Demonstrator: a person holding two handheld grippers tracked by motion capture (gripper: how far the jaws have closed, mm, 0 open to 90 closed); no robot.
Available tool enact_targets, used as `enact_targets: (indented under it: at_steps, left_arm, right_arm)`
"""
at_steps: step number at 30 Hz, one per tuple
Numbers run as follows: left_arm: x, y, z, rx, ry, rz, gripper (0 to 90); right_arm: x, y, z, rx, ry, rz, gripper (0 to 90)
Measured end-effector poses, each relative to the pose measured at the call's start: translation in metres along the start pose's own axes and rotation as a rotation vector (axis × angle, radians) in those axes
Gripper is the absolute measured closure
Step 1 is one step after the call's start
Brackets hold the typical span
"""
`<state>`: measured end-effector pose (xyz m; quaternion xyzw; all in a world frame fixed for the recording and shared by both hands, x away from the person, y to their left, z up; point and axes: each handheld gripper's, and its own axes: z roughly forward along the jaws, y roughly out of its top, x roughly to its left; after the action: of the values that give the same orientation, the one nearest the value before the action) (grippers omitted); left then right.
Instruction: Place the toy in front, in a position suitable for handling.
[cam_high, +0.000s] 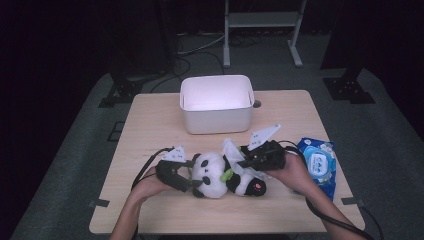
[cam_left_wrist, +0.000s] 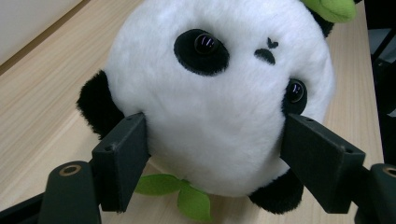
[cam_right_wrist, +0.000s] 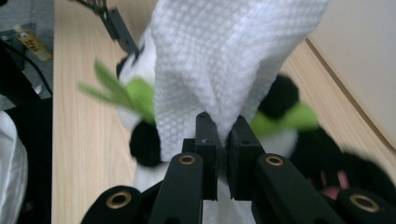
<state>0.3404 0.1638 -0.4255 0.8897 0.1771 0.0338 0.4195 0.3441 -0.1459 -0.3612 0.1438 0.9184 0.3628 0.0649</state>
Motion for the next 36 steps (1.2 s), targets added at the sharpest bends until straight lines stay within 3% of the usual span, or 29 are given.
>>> enact_targets:
  at_steps: [7, 12, 15, 18, 21, 25, 36]
  left_arm:
    - [0.000, 0.000, 0.000, 0.001, -0.002, 0.001, 22.4]
    - [0.000, 0.000, 0.000, 0.002, -0.001, 0.003, 22.4]
    - [0.000, -0.001, 0.000, -0.001, -0.003, 0.002, 22.4]
    - [0.000, -0.001, 0.001, -0.006, -0.003, -0.001, 22.4]
    - [0.000, -0.001, 0.000, -0.009, -0.002, 0.001, 22.4]
    - [0.000, -0.001, 0.000, -0.003, -0.004, 0.002, 22.4]
    - [0.000, -0.001, 0.000, -0.002, -0.003, -0.002, 22.4]
  right_arm:
    - [0.002, 0.039, 0.028, 0.037, 0.063, -0.055, 84.4]
    - [0.005, 0.051, 0.042, 0.058, 0.083, -0.067, 84.4]
    - [0.008, 0.057, 0.046, 0.044, 0.102, -0.067, 84.4]
    - [0.011, 0.065, 0.045, -0.007, 0.133, -0.062, 84.5]
    - [0.015, 0.071, 0.043, -0.018, 0.131, -0.078, 84.4]
    - [0.014, 0.065, 0.040, 0.003, 0.104, -0.084, 84.3]
    - [0.005, 0.027, 0.014, 0.003, 0.036, -0.052, 84.1]
